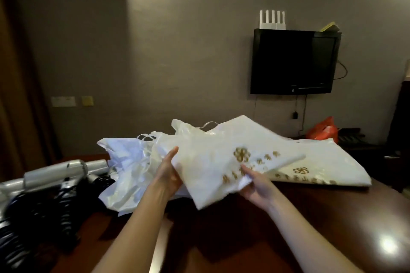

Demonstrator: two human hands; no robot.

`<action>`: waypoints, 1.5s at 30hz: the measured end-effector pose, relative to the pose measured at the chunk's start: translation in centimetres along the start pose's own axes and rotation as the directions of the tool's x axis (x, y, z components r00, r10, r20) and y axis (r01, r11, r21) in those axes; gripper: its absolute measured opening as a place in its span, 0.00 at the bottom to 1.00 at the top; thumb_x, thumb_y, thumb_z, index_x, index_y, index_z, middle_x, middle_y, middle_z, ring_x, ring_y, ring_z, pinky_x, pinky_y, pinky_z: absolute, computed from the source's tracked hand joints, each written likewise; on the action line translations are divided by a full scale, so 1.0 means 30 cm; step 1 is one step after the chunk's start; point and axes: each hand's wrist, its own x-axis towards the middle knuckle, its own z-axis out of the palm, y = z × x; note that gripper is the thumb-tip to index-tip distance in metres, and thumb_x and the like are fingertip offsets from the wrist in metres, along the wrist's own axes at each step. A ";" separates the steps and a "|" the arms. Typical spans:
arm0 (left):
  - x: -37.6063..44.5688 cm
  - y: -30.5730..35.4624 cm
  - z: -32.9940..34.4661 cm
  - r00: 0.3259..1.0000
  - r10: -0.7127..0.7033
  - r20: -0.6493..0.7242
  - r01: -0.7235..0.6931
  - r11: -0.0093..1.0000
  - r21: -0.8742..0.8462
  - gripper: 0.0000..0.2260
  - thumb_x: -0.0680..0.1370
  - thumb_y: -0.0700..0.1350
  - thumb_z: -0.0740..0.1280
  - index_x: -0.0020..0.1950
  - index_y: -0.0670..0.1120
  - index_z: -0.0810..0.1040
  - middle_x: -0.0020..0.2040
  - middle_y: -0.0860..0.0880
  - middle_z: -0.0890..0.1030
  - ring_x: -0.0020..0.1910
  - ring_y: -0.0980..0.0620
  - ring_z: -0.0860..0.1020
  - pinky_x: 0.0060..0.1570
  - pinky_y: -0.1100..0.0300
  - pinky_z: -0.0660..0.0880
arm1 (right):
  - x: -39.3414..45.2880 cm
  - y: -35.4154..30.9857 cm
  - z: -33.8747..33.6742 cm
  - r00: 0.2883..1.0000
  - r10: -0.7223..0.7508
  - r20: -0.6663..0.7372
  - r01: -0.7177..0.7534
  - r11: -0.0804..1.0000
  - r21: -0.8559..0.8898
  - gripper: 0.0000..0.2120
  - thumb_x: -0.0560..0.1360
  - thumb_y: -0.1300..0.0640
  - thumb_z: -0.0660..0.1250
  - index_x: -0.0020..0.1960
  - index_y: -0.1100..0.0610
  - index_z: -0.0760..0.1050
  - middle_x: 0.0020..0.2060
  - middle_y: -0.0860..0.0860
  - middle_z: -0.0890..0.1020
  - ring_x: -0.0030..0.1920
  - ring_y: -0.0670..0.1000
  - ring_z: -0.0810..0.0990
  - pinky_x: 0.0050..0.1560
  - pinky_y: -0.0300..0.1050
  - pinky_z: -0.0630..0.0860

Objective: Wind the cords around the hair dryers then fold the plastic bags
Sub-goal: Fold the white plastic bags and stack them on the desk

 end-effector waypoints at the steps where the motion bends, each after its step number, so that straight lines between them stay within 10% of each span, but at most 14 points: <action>1: 0.006 -0.033 -0.054 0.995 0.002 -0.102 -0.001 1.000 0.012 0.14 0.77 0.49 0.67 0.58 0.40 0.78 0.49 0.40 0.82 0.43 0.43 0.81 0.38 0.52 0.76 | 0.003 0.054 -0.030 0.997 0.051 -0.060 -0.055 0.997 -0.056 0.14 0.75 0.63 0.62 0.59 0.66 0.74 0.40 0.59 0.85 0.37 0.55 0.85 0.30 0.48 0.81; 4: 0.057 -0.137 -0.203 0.968 -0.029 -0.250 0.064 0.989 0.135 0.30 0.63 0.37 0.77 0.63 0.31 0.74 0.53 0.36 0.81 0.42 0.40 0.81 0.35 0.53 0.79 | 0.009 0.145 -0.082 0.970 -0.012 -0.244 -0.033 0.983 -0.182 0.08 0.77 0.69 0.63 0.55 0.65 0.75 0.38 0.59 0.85 0.34 0.56 0.84 0.28 0.46 0.80; 9: -0.018 -0.153 -0.197 0.964 -0.099 -0.246 0.157 0.961 0.229 0.22 0.69 0.31 0.73 0.62 0.29 0.73 0.43 0.38 0.81 0.36 0.42 0.80 0.38 0.51 0.76 | 0.055 0.086 -0.094 0.846 -0.348 -0.405 0.177 0.898 -0.403 0.14 0.71 0.73 0.69 0.55 0.65 0.76 0.53 0.63 0.81 0.46 0.58 0.80 0.49 0.51 0.77; 19: -0.128 -0.051 -0.206 0.986 -0.164 0.011 0.164 0.978 -0.129 0.32 0.72 0.72 0.57 0.60 0.50 0.82 0.60 0.39 0.82 0.62 0.36 0.76 0.67 0.39 0.67 | 0.005 -0.063 -0.193 0.933 -0.250 -0.260 0.040 0.789 -0.613 0.15 0.71 0.71 0.70 0.57 0.68 0.76 0.48 0.61 0.83 0.47 0.57 0.82 0.45 0.47 0.78; 23: -0.117 -0.078 -0.128 0.995 -0.087 -0.046 0.095 0.969 0.228 0.11 0.76 0.55 0.68 0.56 0.54 0.80 0.45 0.41 0.84 0.48 0.51 0.84 0.46 0.53 0.80 | 0.030 -0.064 -0.208 0.829 -0.369 -0.421 -0.094 0.649 -0.755 0.21 0.70 0.67 0.72 0.60 0.70 0.71 0.49 0.61 0.79 0.47 0.57 0.78 0.50 0.48 0.74; 27: -0.109 -0.143 -0.022 0.975 -0.221 -0.035 0.209 0.843 0.496 0.06 0.78 0.38 0.67 0.53 0.39 0.77 0.41 0.42 0.80 0.40 0.44 0.79 0.41 0.51 0.78 | 0.046 -0.132 -0.171 0.718 -0.632 -0.291 -0.111 0.309 -0.944 0.36 0.71 0.56 0.73 0.72 0.60 0.59 0.69 0.60 0.67 0.67 0.61 0.68 0.65 0.56 0.68; 32: -0.060 -0.266 0.010 0.974 -0.220 -0.046 0.215 0.846 0.487 0.04 0.78 0.34 0.66 0.51 0.37 0.80 0.37 0.42 0.82 0.36 0.48 0.80 0.34 0.59 0.78 | 0.009 -0.052 -0.118 0.852 -0.519 0.069 -0.091 -0.276 -0.957 0.29 0.77 0.39 0.59 0.75 0.45 0.59 0.78 0.47 0.48 0.77 0.58 0.39 0.72 0.65 0.40; 36: -0.035 -0.323 0.010 0.976 -0.215 -0.027 0.196 0.823 0.533 0.06 0.76 0.30 0.66 0.51 0.32 0.79 0.40 0.39 0.83 0.35 0.45 0.82 0.36 0.57 0.80 | -0.009 0.038 -0.182 0.938 -0.339 -0.070 -0.244 -0.506 -0.827 0.30 0.75 0.31 0.51 0.74 0.42 0.61 0.78 0.49 0.37 0.73 0.64 0.28 0.67 0.73 0.33; 40: -0.047 -0.289 0.025 0.971 -0.235 -0.033 0.196 0.713 0.673 0.18 0.73 0.42 0.73 0.59 0.35 0.77 0.49 0.39 0.83 0.46 0.42 0.83 0.50 0.50 0.80 | -0.024 0.022 -0.172 0.936 -0.325 -0.133 -0.289 -0.499 -0.817 0.33 0.76 0.35 0.56 0.76 0.48 0.58 0.78 0.51 0.42 0.75 0.64 0.33 0.68 0.73 0.38; 45: -0.095 -0.103 -0.021 0.972 -0.210 -0.103 0.210 0.585 0.783 0.12 0.76 0.48 0.70 0.52 0.39 0.80 0.38 0.45 0.84 0.37 0.47 0.83 0.43 0.54 0.80 | -0.028 0.042 0.051 0.880 -0.389 0.272 0.141 -0.333 -0.932 0.24 0.76 0.50 0.64 0.70 0.54 0.64 0.70 0.51 0.62 0.65 0.54 0.70 0.62 0.48 0.70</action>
